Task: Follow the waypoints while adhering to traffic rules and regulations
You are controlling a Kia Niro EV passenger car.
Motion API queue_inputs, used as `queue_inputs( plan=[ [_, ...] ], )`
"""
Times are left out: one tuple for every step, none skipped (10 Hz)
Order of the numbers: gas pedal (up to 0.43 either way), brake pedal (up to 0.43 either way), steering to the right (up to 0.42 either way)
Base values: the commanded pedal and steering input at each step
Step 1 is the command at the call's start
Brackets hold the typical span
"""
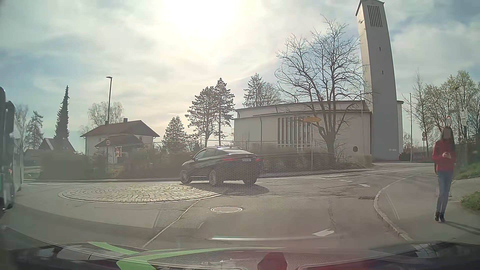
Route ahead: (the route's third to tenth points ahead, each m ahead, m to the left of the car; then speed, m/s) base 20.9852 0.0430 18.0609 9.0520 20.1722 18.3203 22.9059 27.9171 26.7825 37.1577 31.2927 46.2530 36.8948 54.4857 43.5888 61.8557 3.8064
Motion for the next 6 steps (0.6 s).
queue_inputs(
  plan=[
    [0.319, 0.0, 0.022],
    [0.299, 0.0, 0.034],
    [0.268, 0.0, 0.046],
    [0.24, 0.0, 0.063],
    [0.189, 0.0, 0.088],
    [0.177, 0.0, 0.112]
  ],
)
